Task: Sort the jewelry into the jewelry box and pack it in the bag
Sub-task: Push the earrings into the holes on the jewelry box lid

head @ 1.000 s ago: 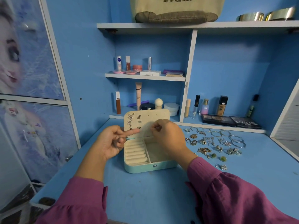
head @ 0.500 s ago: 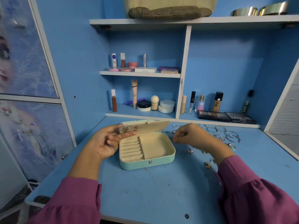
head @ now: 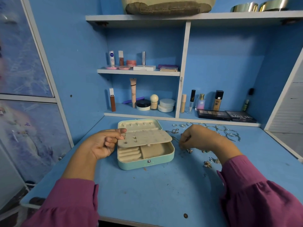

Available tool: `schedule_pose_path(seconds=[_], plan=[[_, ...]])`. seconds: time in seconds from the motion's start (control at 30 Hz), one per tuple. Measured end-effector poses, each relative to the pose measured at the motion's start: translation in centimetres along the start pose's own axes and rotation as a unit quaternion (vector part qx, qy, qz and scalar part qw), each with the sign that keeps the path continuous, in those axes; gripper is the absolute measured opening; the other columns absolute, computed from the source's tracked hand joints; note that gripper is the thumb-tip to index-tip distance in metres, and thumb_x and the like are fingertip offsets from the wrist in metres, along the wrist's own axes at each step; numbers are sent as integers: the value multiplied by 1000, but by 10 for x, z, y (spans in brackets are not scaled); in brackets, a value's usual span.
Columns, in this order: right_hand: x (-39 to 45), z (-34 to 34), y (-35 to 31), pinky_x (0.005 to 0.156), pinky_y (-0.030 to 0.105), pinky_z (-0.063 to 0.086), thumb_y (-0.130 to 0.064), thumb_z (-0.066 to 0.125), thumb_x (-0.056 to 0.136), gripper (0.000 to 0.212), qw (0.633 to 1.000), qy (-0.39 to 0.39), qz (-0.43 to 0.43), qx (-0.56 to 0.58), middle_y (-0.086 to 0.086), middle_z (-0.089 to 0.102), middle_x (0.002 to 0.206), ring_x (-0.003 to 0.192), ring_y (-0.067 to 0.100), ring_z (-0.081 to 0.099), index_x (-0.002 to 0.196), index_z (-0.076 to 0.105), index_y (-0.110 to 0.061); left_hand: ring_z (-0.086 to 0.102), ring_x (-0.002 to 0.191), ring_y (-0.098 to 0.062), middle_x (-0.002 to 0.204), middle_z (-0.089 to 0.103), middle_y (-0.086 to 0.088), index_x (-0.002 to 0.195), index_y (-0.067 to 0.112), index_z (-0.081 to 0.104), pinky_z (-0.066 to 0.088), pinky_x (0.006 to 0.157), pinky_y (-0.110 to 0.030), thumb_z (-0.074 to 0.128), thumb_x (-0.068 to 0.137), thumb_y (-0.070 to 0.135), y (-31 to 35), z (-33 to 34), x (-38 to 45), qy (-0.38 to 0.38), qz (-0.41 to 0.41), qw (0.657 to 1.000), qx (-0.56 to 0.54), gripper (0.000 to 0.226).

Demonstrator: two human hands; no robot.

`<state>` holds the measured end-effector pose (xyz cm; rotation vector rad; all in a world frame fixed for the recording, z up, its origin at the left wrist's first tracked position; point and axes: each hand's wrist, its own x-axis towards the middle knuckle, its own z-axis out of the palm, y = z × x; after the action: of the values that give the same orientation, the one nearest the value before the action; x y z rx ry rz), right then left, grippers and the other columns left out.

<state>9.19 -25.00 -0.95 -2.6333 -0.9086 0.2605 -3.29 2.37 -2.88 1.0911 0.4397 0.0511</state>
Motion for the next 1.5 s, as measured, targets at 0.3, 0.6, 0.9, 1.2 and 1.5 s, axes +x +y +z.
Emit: schedule_pose_path(seconds=[0.3,0.6,0.9,1.2,1.5], plan=[[9,13,-7,71,29,57,-27,66,83,11,998,-7,-10,-58,-5,71,91,77,15,67,90,74,-29,31,22,-2,38,41,8,90,4,58,23,25,-7,40,87,-14,1,3,-2,3,5,1000,6,26],[9,18,-15,77,30,52,-26,57,86,18,994,-5,1,-111,-1,68,99,89,18,62,98,70,-21,32,24,-1,43,45,6,89,4,59,23,25,-7,42,86,-14,0,2,-1,4,10,1000,8,25],[9,18,-15,65,29,48,-21,56,86,15,998,58,13,-37,7,68,86,68,19,58,85,68,-13,32,24,-1,44,45,6,89,5,59,24,26,-7,43,85,-14,0,1,0,1,5,1000,5,25],[14,15,-43,51,29,23,-16,45,88,26,985,162,-18,60,2,36,59,56,17,28,63,40,-13,30,26,-1,46,46,4,89,4,61,23,26,-9,45,85,-14,0,0,0,4,16,999,32,24],[41,41,-102,54,29,29,-18,53,86,38,978,116,-12,172,3,33,59,56,19,29,53,35,-18,27,27,-1,44,40,6,90,9,59,19,27,-10,46,86,-13,-2,-2,1,-2,39,996,78,26]])
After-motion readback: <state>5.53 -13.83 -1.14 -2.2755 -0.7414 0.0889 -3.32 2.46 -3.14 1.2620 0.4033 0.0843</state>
